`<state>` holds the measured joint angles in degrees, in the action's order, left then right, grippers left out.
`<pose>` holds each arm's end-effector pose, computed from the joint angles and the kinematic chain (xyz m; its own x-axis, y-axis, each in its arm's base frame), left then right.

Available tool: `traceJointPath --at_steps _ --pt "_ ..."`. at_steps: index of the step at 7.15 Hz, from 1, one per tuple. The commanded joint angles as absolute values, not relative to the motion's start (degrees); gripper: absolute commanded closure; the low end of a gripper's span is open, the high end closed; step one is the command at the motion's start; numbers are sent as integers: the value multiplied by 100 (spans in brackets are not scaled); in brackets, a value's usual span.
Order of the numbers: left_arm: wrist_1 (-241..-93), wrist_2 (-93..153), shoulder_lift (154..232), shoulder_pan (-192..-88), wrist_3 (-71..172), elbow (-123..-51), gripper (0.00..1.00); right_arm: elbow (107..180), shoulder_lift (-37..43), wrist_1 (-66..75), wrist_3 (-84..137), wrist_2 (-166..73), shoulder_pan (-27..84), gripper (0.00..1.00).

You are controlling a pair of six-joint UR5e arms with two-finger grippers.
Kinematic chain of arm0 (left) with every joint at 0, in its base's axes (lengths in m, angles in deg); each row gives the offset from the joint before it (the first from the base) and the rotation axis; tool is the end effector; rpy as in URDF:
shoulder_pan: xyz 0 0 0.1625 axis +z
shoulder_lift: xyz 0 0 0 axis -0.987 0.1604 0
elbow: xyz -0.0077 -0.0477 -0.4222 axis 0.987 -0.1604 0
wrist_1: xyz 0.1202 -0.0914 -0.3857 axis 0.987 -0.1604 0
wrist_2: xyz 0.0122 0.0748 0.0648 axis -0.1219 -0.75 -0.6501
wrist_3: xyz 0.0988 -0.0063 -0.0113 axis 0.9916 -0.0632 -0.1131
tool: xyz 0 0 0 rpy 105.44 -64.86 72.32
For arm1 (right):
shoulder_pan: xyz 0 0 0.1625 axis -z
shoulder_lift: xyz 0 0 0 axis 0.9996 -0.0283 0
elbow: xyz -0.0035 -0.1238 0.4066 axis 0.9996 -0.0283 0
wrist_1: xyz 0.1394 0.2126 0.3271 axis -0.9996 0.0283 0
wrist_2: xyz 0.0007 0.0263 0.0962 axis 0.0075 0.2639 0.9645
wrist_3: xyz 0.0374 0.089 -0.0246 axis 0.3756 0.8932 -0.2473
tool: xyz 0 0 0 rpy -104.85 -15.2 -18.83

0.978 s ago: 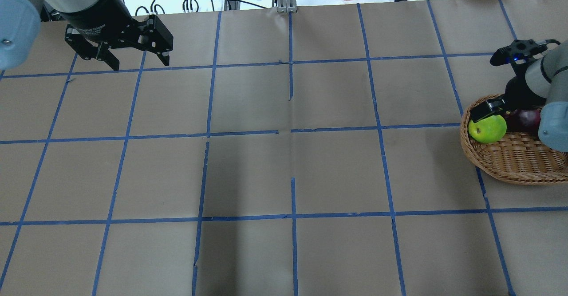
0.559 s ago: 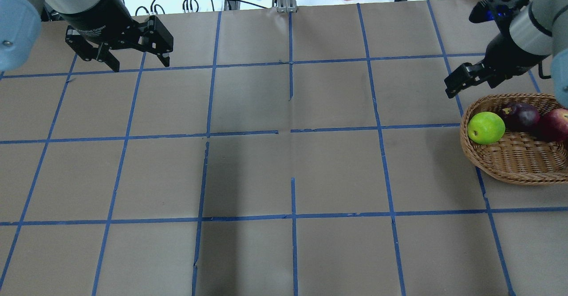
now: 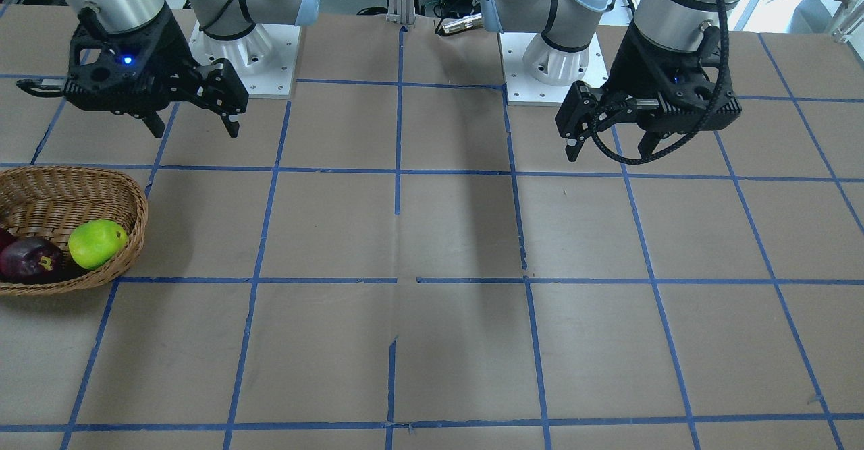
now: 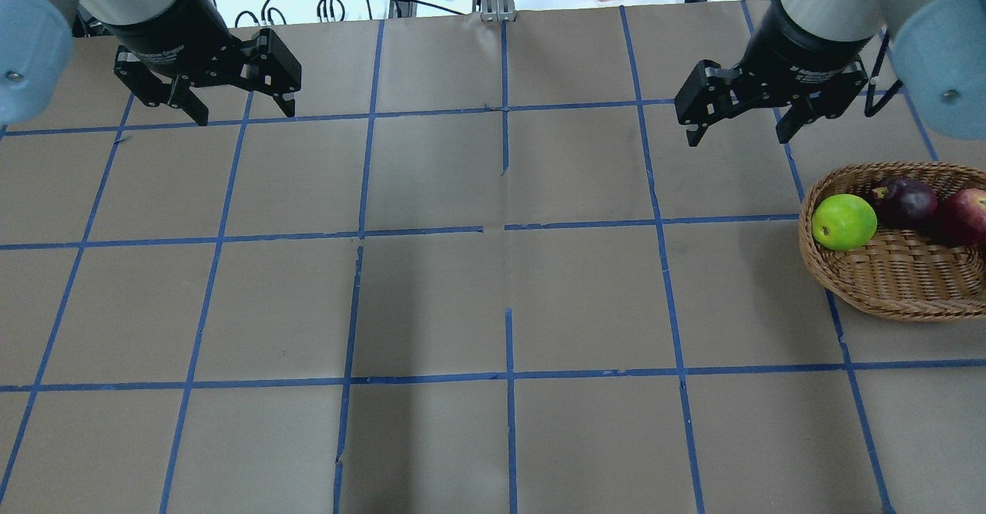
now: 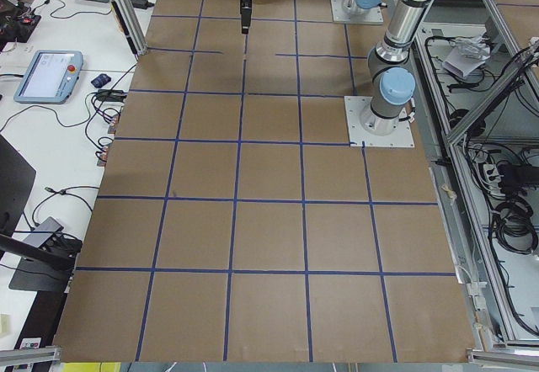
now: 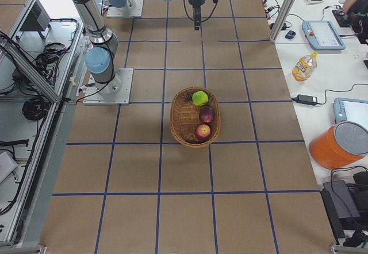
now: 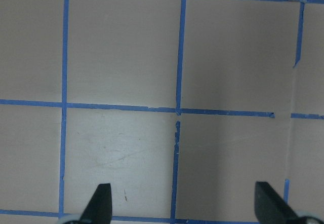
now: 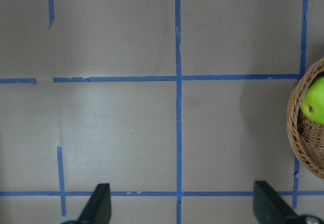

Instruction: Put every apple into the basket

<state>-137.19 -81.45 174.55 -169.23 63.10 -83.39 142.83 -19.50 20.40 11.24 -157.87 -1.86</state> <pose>-0.1197 -0.5121 0.5088 -0.9980 -0.0634 0.0034 -0.0635 0.9935 -0.0944 0.1381 -0.4765 0.4929 -0.9995 0.0123 -0.0292 0.0135 0.9991 -0.0410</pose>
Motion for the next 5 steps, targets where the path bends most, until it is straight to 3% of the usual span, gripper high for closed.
traceJointPath --at_steps 1,3,5 --pt "-13719 -8118 17453 -16936 6283 -8347 0 14080 -1766 1934 1470 -15862 -426 0" --pt "-13719 -8118 17453 -16936 6301 -8329 0 13292 -1337 1296 1488 -15879 -434 0" --pt "-13728 -8109 17462 -16936 6292 -8233 0 13296 -1333 1151 1444 -15819 -434 0"
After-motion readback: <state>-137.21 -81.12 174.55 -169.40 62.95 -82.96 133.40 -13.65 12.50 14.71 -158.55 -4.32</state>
